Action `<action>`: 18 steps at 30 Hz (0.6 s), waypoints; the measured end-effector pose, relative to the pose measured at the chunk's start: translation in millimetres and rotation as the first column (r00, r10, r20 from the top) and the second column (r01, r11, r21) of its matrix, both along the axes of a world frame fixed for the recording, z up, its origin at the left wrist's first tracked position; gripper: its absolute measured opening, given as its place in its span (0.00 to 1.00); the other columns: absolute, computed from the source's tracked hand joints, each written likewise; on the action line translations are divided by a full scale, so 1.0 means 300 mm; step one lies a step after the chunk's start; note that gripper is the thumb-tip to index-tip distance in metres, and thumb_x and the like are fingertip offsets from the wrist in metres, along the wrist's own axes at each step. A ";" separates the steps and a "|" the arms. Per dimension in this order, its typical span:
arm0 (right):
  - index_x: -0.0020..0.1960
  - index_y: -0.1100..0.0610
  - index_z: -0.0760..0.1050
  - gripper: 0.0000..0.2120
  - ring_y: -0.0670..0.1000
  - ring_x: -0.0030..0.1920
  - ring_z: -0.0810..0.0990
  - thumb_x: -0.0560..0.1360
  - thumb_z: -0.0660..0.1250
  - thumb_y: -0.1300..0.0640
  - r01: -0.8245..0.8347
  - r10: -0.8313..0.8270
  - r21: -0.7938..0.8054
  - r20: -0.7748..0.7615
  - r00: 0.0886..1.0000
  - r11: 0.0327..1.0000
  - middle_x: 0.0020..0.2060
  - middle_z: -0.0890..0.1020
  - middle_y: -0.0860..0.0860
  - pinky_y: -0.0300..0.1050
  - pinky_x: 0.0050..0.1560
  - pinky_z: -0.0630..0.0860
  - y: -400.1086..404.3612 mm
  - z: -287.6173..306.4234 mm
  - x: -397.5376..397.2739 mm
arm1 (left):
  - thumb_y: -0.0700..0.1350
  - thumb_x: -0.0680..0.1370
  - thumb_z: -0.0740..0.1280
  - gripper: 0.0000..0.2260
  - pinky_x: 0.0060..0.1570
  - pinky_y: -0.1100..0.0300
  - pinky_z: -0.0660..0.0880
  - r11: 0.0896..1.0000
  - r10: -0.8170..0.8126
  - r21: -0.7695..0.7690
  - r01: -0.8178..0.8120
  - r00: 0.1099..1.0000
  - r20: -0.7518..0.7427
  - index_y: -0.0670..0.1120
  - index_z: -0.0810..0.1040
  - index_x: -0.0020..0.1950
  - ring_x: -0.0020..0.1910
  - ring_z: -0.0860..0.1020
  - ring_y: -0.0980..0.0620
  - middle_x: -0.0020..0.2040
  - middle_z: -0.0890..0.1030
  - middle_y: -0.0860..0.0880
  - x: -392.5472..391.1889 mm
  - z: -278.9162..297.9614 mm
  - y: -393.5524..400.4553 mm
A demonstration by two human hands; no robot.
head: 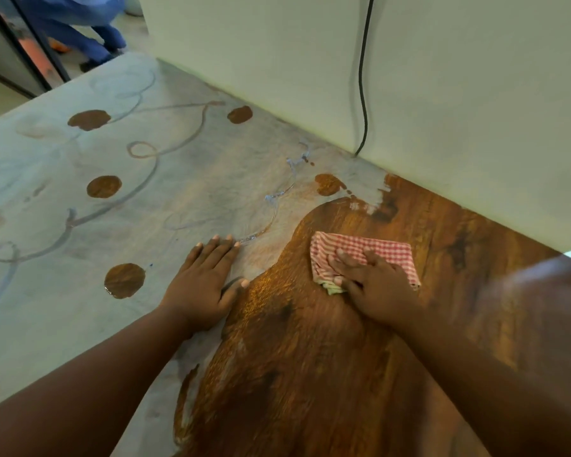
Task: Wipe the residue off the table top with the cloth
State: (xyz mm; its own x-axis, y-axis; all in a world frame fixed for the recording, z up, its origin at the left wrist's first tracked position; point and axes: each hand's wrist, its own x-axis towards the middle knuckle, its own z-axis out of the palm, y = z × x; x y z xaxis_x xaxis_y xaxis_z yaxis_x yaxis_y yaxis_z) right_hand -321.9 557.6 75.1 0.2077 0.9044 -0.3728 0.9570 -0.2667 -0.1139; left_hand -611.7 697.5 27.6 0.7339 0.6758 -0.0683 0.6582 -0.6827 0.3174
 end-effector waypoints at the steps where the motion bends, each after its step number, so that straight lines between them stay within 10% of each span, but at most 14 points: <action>1: 0.74 0.34 0.51 0.22 0.54 0.75 0.53 0.80 0.46 0.40 0.029 -0.029 -0.016 0.015 0.999 0.999 0.74 0.54 0.35 0.58 0.71 0.55 -0.005 -0.001 0.052 | 0.68 0.76 0.43 0.36 0.74 0.52 0.39 1.000 -0.003 0.030 0.003 1.000 0.004 0.47 0.57 0.77 0.77 0.47 0.50 0.77 0.58 0.47 0.008 0.011 0.013; 4: 0.73 0.35 0.53 0.21 0.55 0.74 0.56 0.81 0.48 0.41 0.173 -0.170 -0.047 0.059 0.984 0.984 0.74 0.56 0.38 0.58 0.71 0.56 0.044 -0.008 0.187 | 0.66 0.78 0.47 0.30 0.73 0.45 0.49 0.984 0.030 0.173 -0.035 0.999 0.030 0.49 0.82 0.51 0.63 0.74 0.45 0.52 0.82 0.47 0.069 0.066 0.090; 7: 0.74 0.38 0.55 0.21 0.59 0.73 0.58 0.81 0.49 0.42 0.258 -0.256 -0.015 0.089 0.963 0.966 0.75 0.57 0.43 0.55 0.73 0.55 0.147 -0.029 0.229 | 0.64 0.77 0.41 0.30 0.72 0.42 0.53 0.958 0.027 0.285 -0.011 0.998 -0.052 0.50 0.76 0.33 0.38 0.77 0.51 0.31 0.75 0.53 0.187 0.134 0.170; 12: 0.74 0.39 0.57 0.21 0.59 0.74 0.57 0.81 0.49 0.44 0.332 -0.330 -0.007 0.077 0.941 0.943 0.76 0.57 0.48 0.60 0.72 0.54 0.333 -0.029 0.261 | 0.59 0.76 0.51 0.25 0.68 0.41 0.61 0.954 0.069 0.288 -0.081 0.996 0.054 0.44 0.81 0.55 0.60 0.76 0.41 0.57 0.81 0.43 0.360 0.106 0.230; 18: 0.75 0.42 0.57 0.21 0.58 0.72 0.61 0.82 0.50 0.48 0.239 -0.240 0.025 0.166 0.956 0.971 0.75 0.62 0.50 0.58 0.71 0.55 0.484 -0.025 0.347 | 0.66 0.77 0.43 0.36 0.72 0.43 0.36 0.959 0.152 0.235 -0.161 0.987 0.056 0.46 0.54 0.78 0.77 0.46 0.43 0.78 0.53 0.44 0.461 -0.016 0.252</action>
